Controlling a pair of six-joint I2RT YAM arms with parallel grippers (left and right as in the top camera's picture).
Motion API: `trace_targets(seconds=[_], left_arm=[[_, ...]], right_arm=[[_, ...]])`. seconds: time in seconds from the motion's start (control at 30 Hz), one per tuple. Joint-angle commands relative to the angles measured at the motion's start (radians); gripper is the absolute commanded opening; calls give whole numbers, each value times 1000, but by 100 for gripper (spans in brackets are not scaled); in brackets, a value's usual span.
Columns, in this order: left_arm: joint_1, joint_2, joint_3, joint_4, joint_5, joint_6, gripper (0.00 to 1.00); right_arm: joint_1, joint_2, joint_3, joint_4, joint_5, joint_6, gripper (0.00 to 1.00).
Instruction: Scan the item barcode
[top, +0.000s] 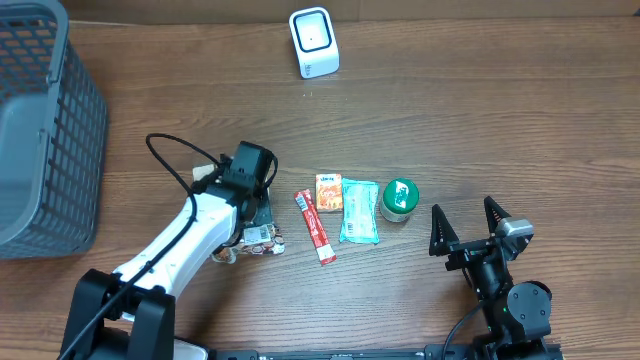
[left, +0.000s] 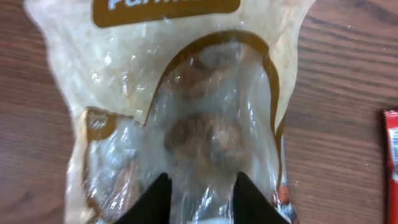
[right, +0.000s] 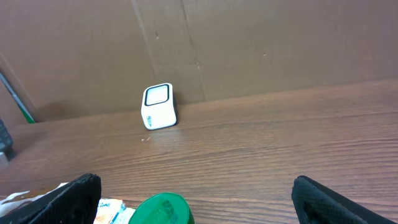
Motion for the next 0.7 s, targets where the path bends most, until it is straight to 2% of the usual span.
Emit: trace_targets(seconds=[0.0, 0.13, 0.37, 0.5, 0.67], left_arm=[[4, -35, 105, -109, 30, 15, 29], [4, -33, 108, -202, 138, 12, 38], [4, -33, 97, -342, 190, -7, 49], [4, -33, 59, -343, 182, -7, 50], [4, -33, -23, -259, 183, -7, 52]], right_arm=[[-5, -7, -11, 6, 9, -3, 100], [-5, -7, -11, 6, 10, -3, 100], [-5, -7, -11, 6, 10, -3, 100], [-5, -7, -11, 6, 9, -3, 100], [-5, -7, -11, 6, 9, -3, 100]])
